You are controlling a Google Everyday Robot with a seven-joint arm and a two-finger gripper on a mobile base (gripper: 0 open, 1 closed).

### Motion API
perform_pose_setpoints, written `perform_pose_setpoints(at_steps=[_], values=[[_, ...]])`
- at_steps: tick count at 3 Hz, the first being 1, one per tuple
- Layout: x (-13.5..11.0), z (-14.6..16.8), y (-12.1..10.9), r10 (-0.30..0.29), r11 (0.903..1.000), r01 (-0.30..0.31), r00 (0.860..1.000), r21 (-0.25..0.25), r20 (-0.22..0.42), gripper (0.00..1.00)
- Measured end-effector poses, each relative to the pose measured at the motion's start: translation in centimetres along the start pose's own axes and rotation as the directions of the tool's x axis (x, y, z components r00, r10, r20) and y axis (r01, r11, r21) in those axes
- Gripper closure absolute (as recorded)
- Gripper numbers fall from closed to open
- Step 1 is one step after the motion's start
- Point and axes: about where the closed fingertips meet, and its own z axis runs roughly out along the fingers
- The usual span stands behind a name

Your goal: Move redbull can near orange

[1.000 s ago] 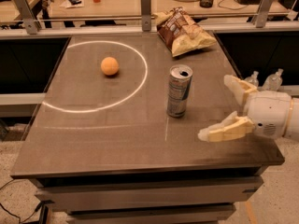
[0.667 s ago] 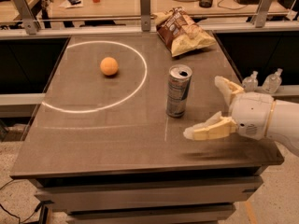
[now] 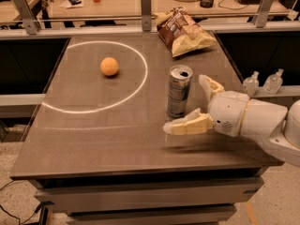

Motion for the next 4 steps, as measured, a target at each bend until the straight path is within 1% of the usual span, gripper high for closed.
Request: perform_pose_setpoints(at_steps=[1, 2, 3, 4], values=[[-0.1, 1.7, 0.4, 0.007, 1.0000, -0.007, 1.000, 0.003, 0.005, 0.00], [-0.1, 2.8, 0.5, 0.003, 1.0000, -0.003, 1.000, 0.000, 0.008, 0.00], [-0.1, 3.4, 0.5, -0.006, 0.9999, 0.007, 1.000, -0.009, 0.013, 0.16], [-0.1, 3.7, 0.6, -0.016, 0.9996, 0.016, 1.000, -0.022, 0.020, 0.39]])
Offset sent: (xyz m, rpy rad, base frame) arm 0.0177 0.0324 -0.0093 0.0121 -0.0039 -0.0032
